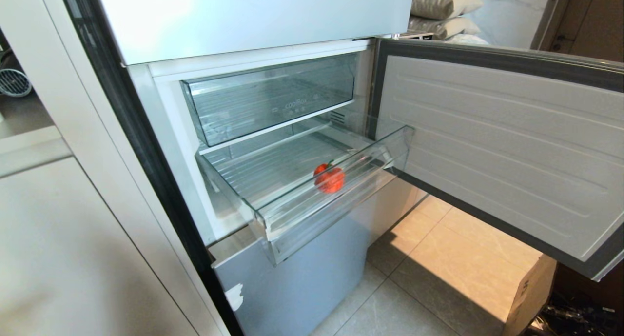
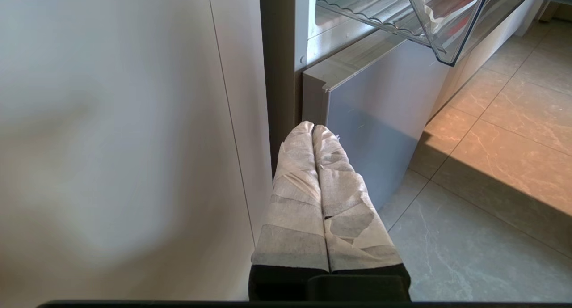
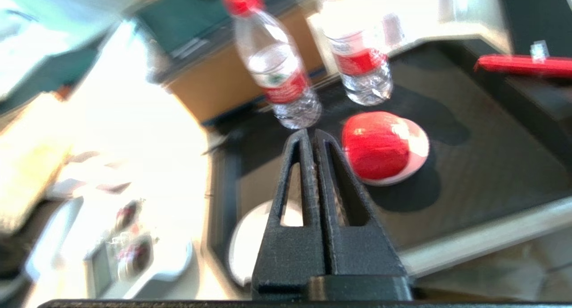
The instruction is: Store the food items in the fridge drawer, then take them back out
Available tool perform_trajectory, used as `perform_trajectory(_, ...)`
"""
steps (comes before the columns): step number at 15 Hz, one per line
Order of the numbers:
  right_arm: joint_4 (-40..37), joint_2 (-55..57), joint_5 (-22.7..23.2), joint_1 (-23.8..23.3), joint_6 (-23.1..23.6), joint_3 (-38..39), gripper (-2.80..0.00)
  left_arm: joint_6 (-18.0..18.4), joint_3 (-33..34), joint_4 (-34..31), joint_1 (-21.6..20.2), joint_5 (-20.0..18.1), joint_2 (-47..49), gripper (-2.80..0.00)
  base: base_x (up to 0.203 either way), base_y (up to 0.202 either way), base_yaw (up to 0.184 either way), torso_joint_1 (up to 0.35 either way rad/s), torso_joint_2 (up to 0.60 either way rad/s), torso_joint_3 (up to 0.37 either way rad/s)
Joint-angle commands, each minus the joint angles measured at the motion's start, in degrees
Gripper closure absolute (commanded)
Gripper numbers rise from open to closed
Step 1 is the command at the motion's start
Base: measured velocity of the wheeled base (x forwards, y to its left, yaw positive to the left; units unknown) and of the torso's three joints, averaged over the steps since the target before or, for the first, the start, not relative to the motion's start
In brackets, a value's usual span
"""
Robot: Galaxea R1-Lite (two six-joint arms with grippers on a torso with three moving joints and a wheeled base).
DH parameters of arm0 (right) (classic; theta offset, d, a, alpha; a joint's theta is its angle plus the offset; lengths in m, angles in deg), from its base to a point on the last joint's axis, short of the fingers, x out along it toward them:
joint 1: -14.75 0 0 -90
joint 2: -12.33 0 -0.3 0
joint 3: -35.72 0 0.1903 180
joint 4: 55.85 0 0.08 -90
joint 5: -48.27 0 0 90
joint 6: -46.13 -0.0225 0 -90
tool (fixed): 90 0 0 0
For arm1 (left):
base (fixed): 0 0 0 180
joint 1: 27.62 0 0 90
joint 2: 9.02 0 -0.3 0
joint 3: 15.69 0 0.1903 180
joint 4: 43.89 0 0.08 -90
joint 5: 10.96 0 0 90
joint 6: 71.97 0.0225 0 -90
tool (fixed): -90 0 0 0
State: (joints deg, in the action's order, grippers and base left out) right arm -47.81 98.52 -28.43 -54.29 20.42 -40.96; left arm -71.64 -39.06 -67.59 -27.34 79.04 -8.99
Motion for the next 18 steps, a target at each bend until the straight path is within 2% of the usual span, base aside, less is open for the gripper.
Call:
perform_trajectory(1,0.1,-16.0,0.0,2.5,0.4,6.3,0.00,0.0,0.0,0.0,0.0,0.0,0.0,0.00,0.000,0.000,0.000,0.000,0.00,0.000)
perform_trajectory(3,0.0,-26.8,-0.5,9.9,2.5,13.8,0.00,0.0,0.0,0.0,0.0,0.0,0.0,0.00,0.000,0.000,0.000,0.000,0.00,0.000)
perform_trajectory(5,-0.1,-35.6,-3.2,22.6,5.8,20.5,0.00,0.0,0.0,0.0,0.1,0.0,0.0,0.00,0.000,0.000,0.000,0.000,0.00,0.000)
perform_trajectory(7,-1.6,-44.1,-7.6,36.7,11.2,26.3,0.00,0.0,0.0,0.0,0.0,0.0,0.0,0.00,0.000,0.000,0.000,0.000,0.00,0.000)
perform_trajectory(9,-5.8,-54.5,-11.5,48.8,17.2,33.0,0.00,0.0,0.0,0.0,0.0,0.0,0.0,0.00,0.000,0.000,0.000,0.000,0.00,0.000)
perform_trajectory(11,-13.9,-62.5,-13.3,56.9,23.1,40.9,0.00,0.0,0.0,0.0,0.0,0.0,0.0,0.00,0.000,0.000,0.000,0.000,0.00,0.000)
perform_trajectory(12,-17.0,-65.5,-13.6,60.0,25.1,45.3,0.00,-0.1,0.0,0.0,0.0,0.0,0.0,0.00,0.000,0.000,0.000,0.000,0.00,0.000)
perform_trajectory(14,-19.6,-69.3,-12.0,62.8,27.0,52.1,0.00,0.0,0.0,0.0,0.1,0.0,0.0,0.00,0.000,0.000,0.000,0.000,0.00,0.000)
perform_trajectory(17,-28.4,-70.1,-10.0,63.7,28.7,53.2,0.00,-0.1,0.0,0.0,0.0,0.0,0.0,0.00,0.000,0.000,0.000,0.000,0.00,0.000)
perform_trajectory(18,-28.3,-70.1,-10.1,63.8,29.1,53.2,0.00,0.0,0.0,0.0,0.0,0.0,0.0,0.00,0.000,0.000,0.000,0.000,0.00,0.000)
